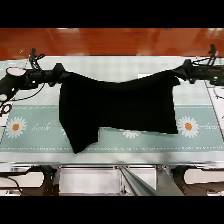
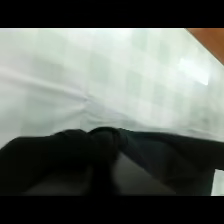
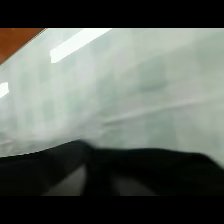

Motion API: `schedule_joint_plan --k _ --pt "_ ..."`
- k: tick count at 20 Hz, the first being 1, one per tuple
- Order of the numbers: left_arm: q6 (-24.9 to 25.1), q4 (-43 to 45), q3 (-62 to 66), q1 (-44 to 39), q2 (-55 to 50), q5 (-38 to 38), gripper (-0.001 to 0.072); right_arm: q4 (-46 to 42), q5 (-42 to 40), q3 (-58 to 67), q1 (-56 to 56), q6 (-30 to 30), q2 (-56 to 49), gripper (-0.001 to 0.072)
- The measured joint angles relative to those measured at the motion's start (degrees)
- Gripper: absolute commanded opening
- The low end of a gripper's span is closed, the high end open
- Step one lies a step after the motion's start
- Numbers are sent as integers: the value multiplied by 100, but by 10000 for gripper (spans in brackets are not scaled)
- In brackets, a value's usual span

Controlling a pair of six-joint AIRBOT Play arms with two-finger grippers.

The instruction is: Fold the shirts.

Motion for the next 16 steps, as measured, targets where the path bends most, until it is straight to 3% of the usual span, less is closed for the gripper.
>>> schedule_joint_plan --k 3,8,11,16 --pt "-4 144 584 162 -404 -728 508 455 192 85 -42 -129 -295 406" --pt "-754 1720 1252 1154 -398 -2634 508 487 1058 107 -793 11 31 406" --pt "-767 2310 682 1779 103 -3158 508 -136 1679 -304 -1209 -66 570 406" --pt "-361 2339 -1204 2361 776 -3209 507 -658 1853 -1943 -1502 -476 1617 406"
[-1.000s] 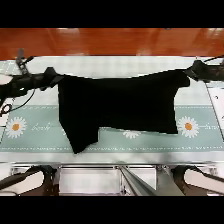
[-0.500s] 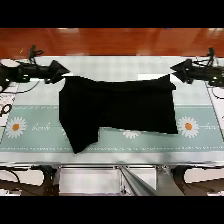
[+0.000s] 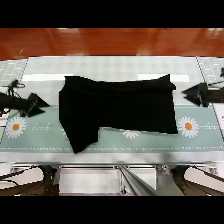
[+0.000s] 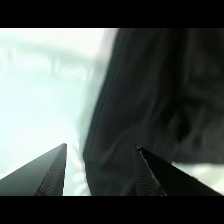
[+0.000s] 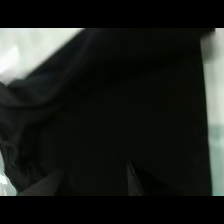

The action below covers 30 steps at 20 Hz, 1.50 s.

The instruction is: Fold the shirts.

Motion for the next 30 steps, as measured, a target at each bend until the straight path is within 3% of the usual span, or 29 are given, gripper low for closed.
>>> schedule_joint_plan --k 4,11,12,14,19,24,30 --pt "391 -319 -691 129 -35 39 508 -79 31 -651 -52 -190 426 406" --pt "538 -575 -916 -299 -492 68 505 -101 83 -890 -72 -249 581 406" --pt "514 -625 -916 -431 -540 122 458 -94 72 -896 -72 -245 586 406" --pt "442 -577 -859 -719 -621 341 27 -101 79 -903 -72 -223 590 406" --pt "358 -420 -542 -1132 -693 490 21 -514 107 -922 -319 -85 595 406" --pt "337 -422 -404 -1217 -699 345 20 -1853 109 -1386 -619 732 595 406" --pt "332 -435 -376 -1233 -699 317 20 -2354 94 -1670 -682 1204 411 407"
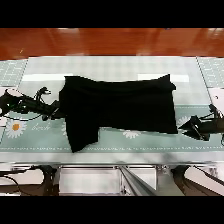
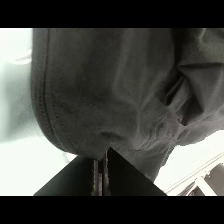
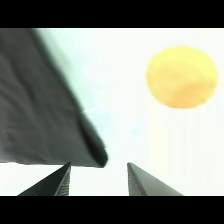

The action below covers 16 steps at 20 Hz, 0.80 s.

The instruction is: Fold the shirts.

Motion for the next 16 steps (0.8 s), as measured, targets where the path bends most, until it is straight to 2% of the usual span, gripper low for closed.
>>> schedule_joint_plan --k 8,9,10,13,16 --pt "-4 -4 0 0 0 26 21 640 -37 -39 407 -81 -737 402" --pt "-4 -4 0 0 0 28 21 765 -131 -37 560 -98 -793 289" --pt "-9 -4 0 0 0 46 21 870 -326 -20 719 -146 -837 30" --pt "-13 -4 24 0 13 48 20 1193 -697 160 1064 -435 -909 23" --pt "-7 -72 225 0 144 7 21 1493 -372 686 1220 -667 -890 23"
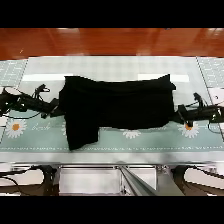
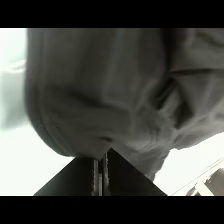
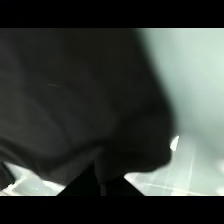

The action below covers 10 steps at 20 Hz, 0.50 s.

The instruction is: Fold the shirts.

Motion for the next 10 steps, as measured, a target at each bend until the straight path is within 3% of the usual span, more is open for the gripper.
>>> schedule_joint_plan --k 5,10 --pt "157 -791 1056 -2 708 -48 20 201 378 2006 83 57 514 23" --pt "273 -1974 2798 -4 1598 595 20 341 258 4809 98 444 973 23"
